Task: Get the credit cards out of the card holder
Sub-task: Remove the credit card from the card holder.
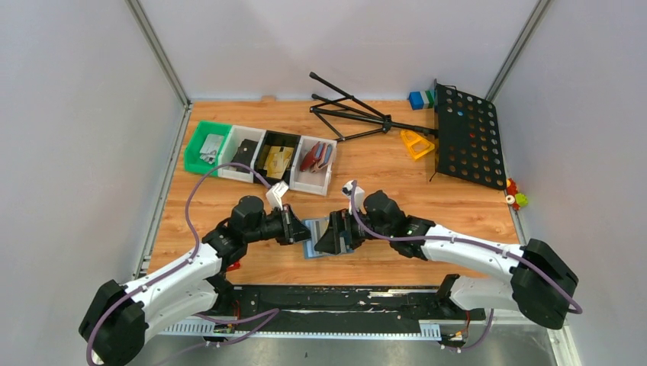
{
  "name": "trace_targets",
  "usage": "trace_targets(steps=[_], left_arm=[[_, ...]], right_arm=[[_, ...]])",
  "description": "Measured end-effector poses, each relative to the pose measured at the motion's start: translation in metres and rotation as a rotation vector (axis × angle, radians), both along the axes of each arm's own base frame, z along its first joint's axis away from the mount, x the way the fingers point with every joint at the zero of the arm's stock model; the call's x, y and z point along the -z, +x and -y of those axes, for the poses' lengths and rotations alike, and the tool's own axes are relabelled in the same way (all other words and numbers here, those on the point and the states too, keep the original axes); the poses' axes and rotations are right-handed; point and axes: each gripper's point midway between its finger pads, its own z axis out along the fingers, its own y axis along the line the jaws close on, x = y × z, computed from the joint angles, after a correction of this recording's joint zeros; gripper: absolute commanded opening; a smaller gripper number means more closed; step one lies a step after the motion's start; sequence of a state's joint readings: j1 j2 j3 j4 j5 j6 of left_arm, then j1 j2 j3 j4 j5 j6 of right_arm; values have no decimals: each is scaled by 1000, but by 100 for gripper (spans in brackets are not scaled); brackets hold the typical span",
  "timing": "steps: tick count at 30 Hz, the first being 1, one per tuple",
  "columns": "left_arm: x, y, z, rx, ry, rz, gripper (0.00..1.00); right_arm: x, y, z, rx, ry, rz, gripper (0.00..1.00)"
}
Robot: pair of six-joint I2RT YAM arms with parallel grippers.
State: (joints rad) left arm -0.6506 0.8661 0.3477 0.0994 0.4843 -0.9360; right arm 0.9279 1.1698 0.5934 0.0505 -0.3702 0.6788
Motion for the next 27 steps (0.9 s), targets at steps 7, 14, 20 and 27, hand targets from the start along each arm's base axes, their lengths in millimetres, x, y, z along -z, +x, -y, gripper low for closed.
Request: trace_targets(steps=[7,14,20,27], left_arm=[[4,2,1,-13,17,-4,0],[4,4,0,-24,24,0,0],[2,4,0,-24,18,11,0],[-2,2,0,-20,8,20,0]], right_arm=[[17,-4,-12,12,-114,-18,87],[24,1,-8,49,-162,-15,66],[17,1,-1,69,-155,-4,58],[12,0,12,99,-135,3,45]])
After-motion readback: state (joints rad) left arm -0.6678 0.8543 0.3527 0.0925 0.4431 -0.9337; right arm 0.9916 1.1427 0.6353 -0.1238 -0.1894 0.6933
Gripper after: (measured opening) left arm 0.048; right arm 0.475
